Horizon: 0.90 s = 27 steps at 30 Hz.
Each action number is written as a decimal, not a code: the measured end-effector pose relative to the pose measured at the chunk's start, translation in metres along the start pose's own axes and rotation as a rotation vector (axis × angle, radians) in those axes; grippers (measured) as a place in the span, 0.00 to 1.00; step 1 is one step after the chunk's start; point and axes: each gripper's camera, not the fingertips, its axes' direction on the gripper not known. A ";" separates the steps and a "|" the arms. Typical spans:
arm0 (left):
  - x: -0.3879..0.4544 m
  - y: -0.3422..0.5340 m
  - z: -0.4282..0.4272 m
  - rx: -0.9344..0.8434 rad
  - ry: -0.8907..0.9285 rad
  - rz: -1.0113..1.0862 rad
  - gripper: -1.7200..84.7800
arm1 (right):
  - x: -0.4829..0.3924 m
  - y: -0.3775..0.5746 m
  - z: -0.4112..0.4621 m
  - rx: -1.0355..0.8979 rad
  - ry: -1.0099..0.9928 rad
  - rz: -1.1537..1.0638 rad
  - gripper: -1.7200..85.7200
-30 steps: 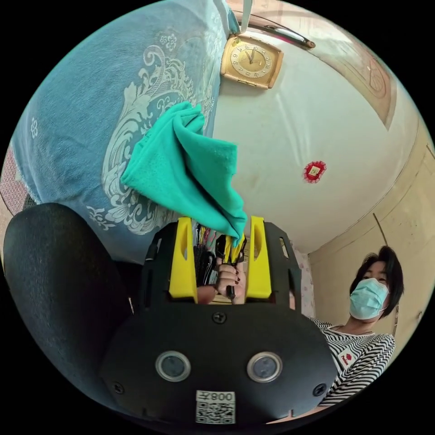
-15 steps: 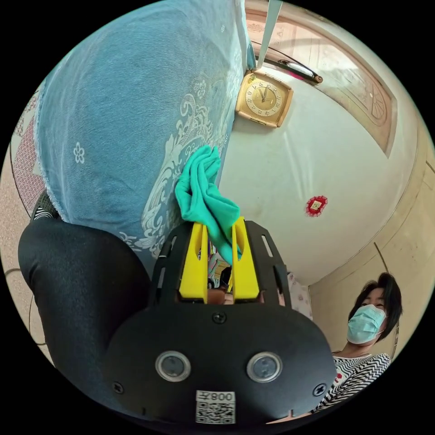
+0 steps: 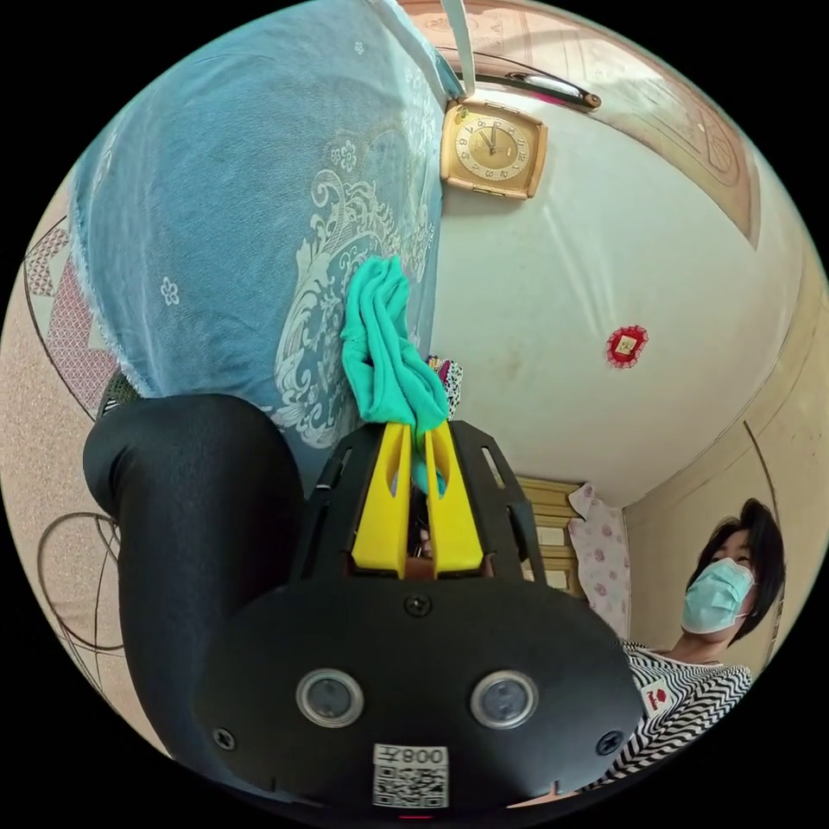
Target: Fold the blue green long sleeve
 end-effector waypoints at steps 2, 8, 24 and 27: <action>-0.001 0.019 0.000 -0.021 -0.013 -0.003 0.05 | 0.001 0.014 0.001 -0.002 0.009 0.008 0.07; 0.001 0.068 0.002 -0.062 -0.017 0.017 0.05 | -0.004 0.062 0.005 -0.004 0.056 0.009 0.07; 0.010 0.176 0.027 -0.146 0.032 0.140 0.05 | -0.056 0.207 0.014 0.072 0.101 -0.131 0.07; 0.012 0.192 0.035 -0.155 0.052 0.162 0.05 | -0.069 0.232 0.015 0.091 0.093 -0.166 0.07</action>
